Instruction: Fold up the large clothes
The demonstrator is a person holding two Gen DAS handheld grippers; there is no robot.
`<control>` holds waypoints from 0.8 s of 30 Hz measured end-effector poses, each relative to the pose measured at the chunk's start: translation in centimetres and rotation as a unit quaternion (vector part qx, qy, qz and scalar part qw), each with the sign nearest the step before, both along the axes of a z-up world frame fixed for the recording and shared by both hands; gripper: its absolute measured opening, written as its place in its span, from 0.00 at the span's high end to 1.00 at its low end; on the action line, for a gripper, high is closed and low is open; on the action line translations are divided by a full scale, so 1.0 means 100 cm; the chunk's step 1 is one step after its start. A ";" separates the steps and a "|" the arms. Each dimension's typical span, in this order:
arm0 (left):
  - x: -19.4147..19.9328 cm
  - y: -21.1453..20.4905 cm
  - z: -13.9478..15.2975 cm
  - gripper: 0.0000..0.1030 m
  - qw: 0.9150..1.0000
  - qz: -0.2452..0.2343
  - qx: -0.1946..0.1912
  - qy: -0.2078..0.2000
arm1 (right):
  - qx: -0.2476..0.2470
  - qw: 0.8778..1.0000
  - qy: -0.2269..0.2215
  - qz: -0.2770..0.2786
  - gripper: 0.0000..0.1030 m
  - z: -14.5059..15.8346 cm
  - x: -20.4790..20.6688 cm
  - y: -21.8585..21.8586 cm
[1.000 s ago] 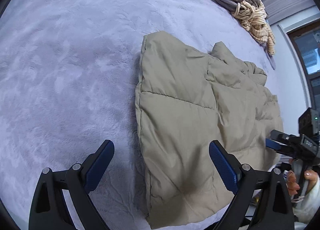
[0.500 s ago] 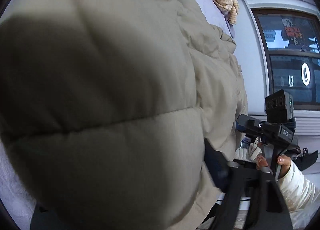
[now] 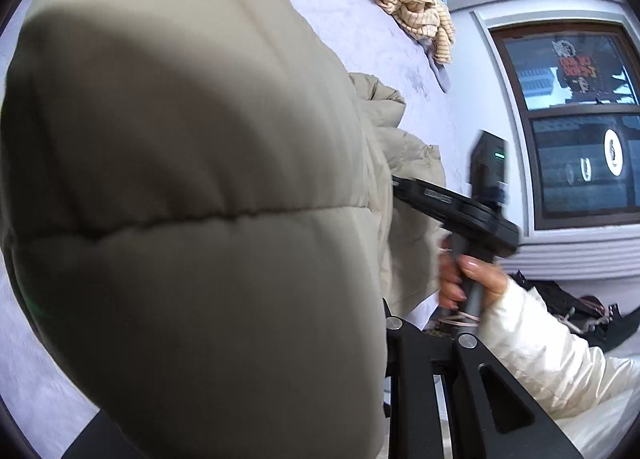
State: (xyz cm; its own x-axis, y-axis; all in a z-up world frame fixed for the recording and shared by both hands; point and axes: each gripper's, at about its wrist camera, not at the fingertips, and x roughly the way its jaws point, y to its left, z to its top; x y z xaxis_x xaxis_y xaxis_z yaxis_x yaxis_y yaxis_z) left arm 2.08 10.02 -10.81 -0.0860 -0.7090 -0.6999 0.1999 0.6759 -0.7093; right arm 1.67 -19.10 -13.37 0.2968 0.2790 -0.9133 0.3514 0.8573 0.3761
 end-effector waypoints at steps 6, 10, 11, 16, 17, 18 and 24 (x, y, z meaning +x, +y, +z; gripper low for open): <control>-0.016 -0.065 0.047 0.75 0.999 0.023 0.045 -0.020 | 0.042 0.999 0.014 0.004 0.96 -0.039 0.022 -0.010; -0.019 -0.114 0.065 0.74 0.996 0.016 0.084 -0.029 | 0.077 0.997 0.021 0.005 0.97 -0.052 0.022 -0.019; -0.020 -0.127 0.070 0.74 0.995 0.011 0.092 -0.031 | 0.093 0.995 0.022 0.004 0.96 -0.051 0.021 -0.023; -0.020 -0.188 0.088 0.50 0.992 -0.049 0.105 -0.045 | 0.158 0.987 -0.009 -0.024 0.92 -0.021 -0.018 -0.060; -0.019 -0.202 0.089 0.38 0.993 -0.060 0.097 -0.043 | 0.167 0.985 -0.020 -0.035 0.92 -0.013 -0.032 -0.071; -0.019 -0.213 0.089 0.32 0.992 -0.067 0.094 -0.040 | 0.173 0.983 -0.029 -0.046 0.92 -0.007 -0.047 -0.081; -0.014 -0.290 0.062 0.29 0.990 -0.142 -0.004 0.026 | 0.179 0.974 -0.053 -0.125 0.92 0.008 -0.147 -0.133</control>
State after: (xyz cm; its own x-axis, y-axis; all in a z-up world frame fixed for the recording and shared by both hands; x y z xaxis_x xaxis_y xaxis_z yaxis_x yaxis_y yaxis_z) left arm 0.67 -18.94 -4.62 -0.3177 -0.6569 -0.6837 0.3438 0.5922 -0.7288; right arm -13.07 -32.38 -12.54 0.4843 0.4799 -0.7315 0.4754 0.5575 0.6806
